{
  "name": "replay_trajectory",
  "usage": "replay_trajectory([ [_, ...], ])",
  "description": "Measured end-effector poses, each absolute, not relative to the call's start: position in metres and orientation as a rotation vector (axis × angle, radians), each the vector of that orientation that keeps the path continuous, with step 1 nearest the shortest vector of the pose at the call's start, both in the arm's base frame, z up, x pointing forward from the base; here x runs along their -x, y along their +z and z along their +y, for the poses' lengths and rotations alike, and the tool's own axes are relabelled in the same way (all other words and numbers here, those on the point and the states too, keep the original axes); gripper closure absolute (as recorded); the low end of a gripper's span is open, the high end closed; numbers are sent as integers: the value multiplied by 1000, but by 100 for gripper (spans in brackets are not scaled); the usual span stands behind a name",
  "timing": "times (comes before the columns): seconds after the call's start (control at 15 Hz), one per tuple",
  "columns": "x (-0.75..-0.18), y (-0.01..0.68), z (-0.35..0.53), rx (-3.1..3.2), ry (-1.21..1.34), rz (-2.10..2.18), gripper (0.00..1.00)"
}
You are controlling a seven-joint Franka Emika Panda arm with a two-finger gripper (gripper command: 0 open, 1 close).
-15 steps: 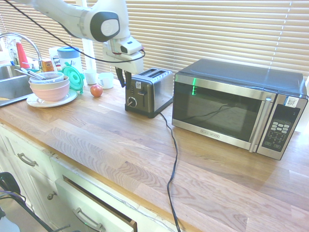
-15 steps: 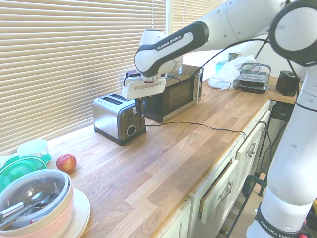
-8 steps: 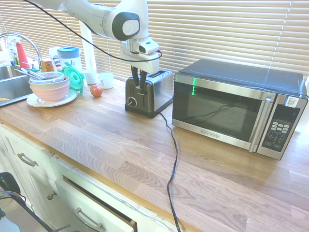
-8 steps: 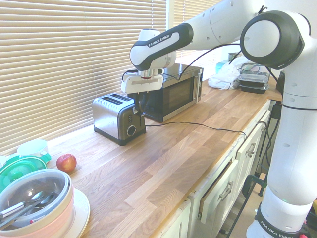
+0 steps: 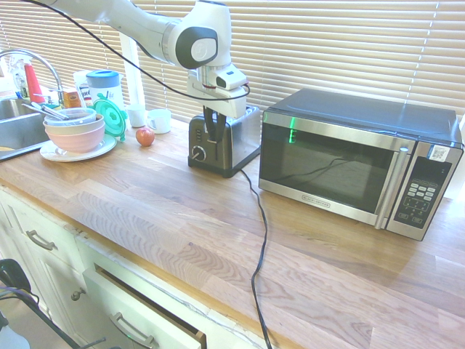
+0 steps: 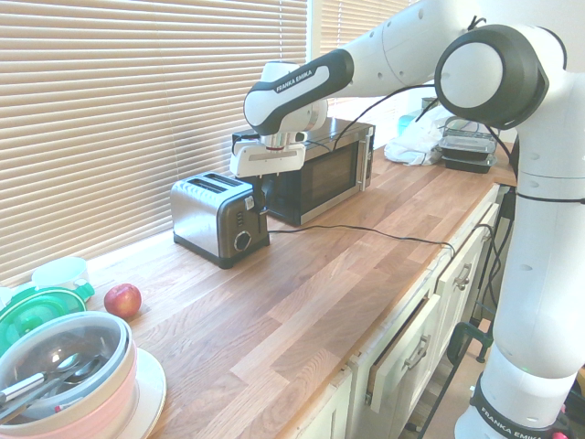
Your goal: Press the toaster
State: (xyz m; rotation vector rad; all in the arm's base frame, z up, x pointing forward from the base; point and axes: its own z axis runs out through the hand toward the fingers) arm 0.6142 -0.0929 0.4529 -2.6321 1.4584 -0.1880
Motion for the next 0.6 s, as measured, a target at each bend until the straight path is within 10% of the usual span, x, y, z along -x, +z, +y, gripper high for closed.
replay_trajectory([
  [0.07,-614,454,-91,2634,-189,1454,0],
  [0.13,-615,455,-89,2638,-193,1447,100],
  [0.6,-615,460,-80,2649,-203,1425,100],
])
